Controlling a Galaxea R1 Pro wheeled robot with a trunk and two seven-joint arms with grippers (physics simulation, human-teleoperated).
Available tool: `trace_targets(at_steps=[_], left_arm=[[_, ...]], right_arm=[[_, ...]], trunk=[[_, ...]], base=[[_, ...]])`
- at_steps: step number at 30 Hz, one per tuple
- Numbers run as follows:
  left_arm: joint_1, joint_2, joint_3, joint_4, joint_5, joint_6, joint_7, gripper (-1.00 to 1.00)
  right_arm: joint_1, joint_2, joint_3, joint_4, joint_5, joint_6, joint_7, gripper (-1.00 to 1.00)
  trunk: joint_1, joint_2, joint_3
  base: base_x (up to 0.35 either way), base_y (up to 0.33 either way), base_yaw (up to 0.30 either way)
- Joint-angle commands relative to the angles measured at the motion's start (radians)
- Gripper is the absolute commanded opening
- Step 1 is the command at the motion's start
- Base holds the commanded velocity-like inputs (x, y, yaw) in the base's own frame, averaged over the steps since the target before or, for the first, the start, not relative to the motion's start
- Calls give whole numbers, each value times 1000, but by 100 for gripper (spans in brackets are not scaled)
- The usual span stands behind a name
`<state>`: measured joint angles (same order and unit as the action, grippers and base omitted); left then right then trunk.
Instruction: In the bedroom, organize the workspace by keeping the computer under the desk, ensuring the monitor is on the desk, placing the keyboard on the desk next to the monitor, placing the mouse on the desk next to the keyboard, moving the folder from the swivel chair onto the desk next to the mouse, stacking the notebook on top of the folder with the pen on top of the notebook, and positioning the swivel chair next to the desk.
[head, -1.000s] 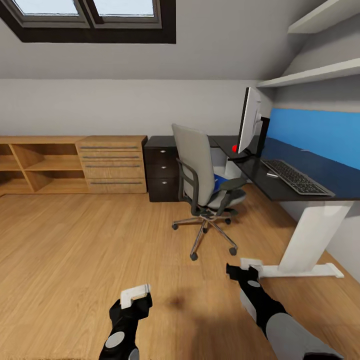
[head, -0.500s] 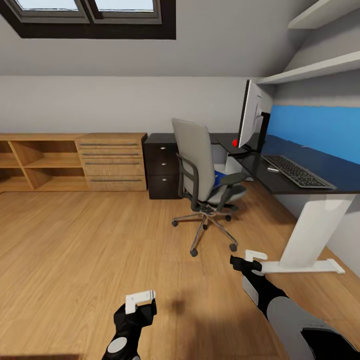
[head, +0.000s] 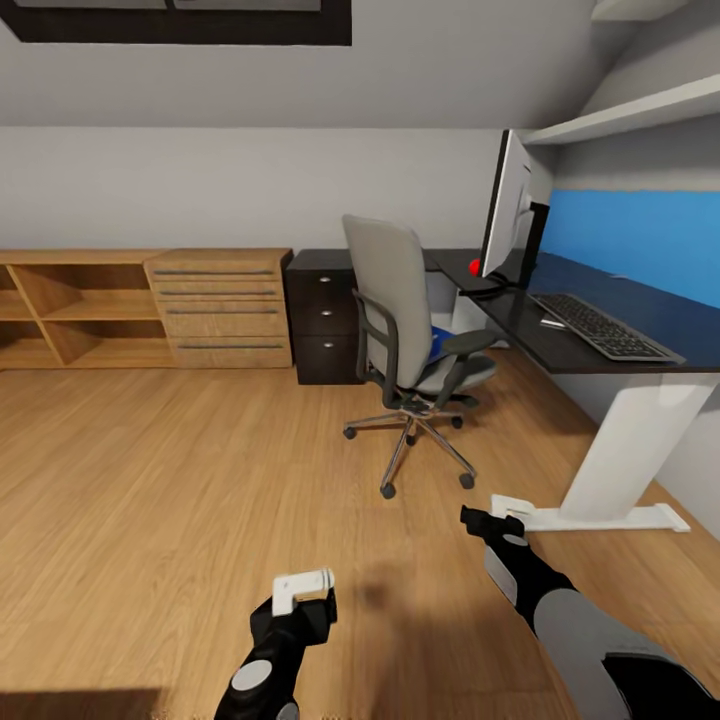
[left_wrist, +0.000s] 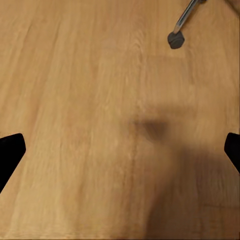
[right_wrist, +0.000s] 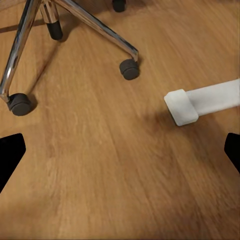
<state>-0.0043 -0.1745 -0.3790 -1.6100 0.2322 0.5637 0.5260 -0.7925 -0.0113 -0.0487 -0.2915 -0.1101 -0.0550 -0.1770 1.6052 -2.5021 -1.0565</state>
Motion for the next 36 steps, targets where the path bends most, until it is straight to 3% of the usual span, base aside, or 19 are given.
trace_targets(at_steps=[1,6,12,21,36], left_arm=[[0,0,-2,-3,10,20,10,100],[0,0,-2,-7,10,74,11,100],[-1,0,5,1,10,84,12,100],[-1,0,8,12,10,82,16,100],[0,0,9,21,8,72,21,100]], right_arm=[[-4,-1,0,-1,-10,-3,0,100],[-47,-3,-1,-8,-12,13,1,100],[-60,3,-1,-1,-8,6,2,100],[-62,7,-3,11,-3,-91,3,100],[-62,4,-2,0,-1,-104,2,100]], trunk=[[0,-1,-5],[2,-2,-24],[5,-3,-47],[9,-5,-82],[9,-5,-82]], base=[[0,0,0],[0,0,0],[0,0,0],[0,0,0],[14,0,0]])
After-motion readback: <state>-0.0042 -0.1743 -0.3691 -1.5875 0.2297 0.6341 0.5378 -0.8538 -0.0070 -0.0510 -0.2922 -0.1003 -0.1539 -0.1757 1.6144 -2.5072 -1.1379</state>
